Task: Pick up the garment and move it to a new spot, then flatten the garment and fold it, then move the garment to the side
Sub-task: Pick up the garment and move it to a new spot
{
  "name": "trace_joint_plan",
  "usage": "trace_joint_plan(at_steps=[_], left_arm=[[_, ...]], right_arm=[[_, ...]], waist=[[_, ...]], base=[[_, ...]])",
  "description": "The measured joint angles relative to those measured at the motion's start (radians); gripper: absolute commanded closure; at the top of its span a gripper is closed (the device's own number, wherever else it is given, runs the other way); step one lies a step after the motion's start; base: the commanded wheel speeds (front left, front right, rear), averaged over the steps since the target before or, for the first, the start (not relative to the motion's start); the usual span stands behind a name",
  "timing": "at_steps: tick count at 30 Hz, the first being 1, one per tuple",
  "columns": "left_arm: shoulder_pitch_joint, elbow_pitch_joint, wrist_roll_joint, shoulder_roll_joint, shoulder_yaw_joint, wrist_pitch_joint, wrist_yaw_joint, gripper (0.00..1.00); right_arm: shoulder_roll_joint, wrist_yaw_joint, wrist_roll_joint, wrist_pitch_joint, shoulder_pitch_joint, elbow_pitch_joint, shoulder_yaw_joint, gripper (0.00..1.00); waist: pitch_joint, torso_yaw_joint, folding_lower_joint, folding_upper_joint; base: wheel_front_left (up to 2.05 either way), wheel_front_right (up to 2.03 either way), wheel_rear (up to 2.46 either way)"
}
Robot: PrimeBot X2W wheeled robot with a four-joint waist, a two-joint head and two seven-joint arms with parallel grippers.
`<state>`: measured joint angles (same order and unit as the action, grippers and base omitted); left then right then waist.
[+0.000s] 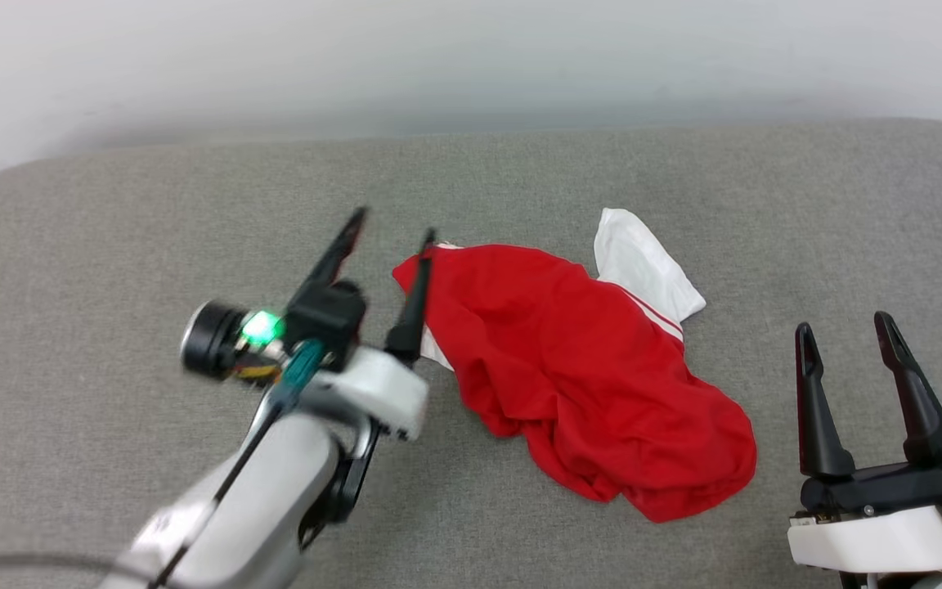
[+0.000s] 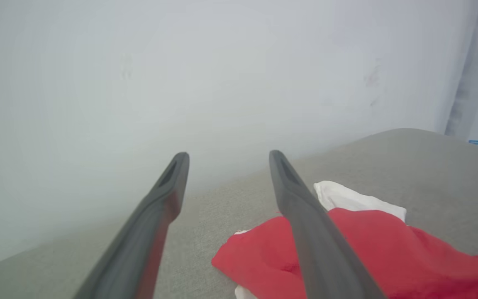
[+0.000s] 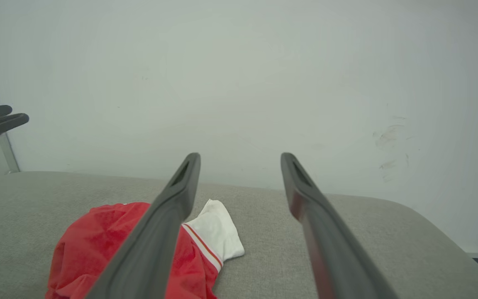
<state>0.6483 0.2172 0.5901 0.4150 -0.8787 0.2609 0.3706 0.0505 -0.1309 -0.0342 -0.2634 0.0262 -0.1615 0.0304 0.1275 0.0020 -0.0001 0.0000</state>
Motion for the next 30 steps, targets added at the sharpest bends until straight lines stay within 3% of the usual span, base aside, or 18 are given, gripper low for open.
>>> trace_joint_plan(at_steps=[6,11,20,30], left_arm=[[-0.221,-0.137,-0.107,0.006,0.199,0.002,0.078,0.0],[-0.387,-0.212,-0.183,-0.031,0.367,0.002,0.076,0.0],[-0.618,-0.257,-0.312,-0.138,0.574,0.002,0.0,0.0],[-0.736,-0.254,-0.396,-0.266,0.724,0.002,-0.158,0.0]], right_arm=[[0.0,0.0,0.0,0.0,0.018,0.011,0.005,0.0],[0.0,0.0,-0.017,0.0,0.022,0.019,0.009,0.0],[0.0,0.0,-0.058,0.0,0.049,0.036,0.009,0.0],[0.0,0.0,-0.11,0.0,0.091,0.059,0.0,0.0]], waist=[[-0.019,0.006,0.0,0.0],[-0.029,0.006,0.0,0.0],[-0.058,-0.005,0.0001,0.0],[-0.096,-0.007,0.0,0.0]], base=[[0.0,0.0,0.0],[0.0,0.0,0.0],[0.0,0.0,0.0],[0.0,0.0,0.0]])
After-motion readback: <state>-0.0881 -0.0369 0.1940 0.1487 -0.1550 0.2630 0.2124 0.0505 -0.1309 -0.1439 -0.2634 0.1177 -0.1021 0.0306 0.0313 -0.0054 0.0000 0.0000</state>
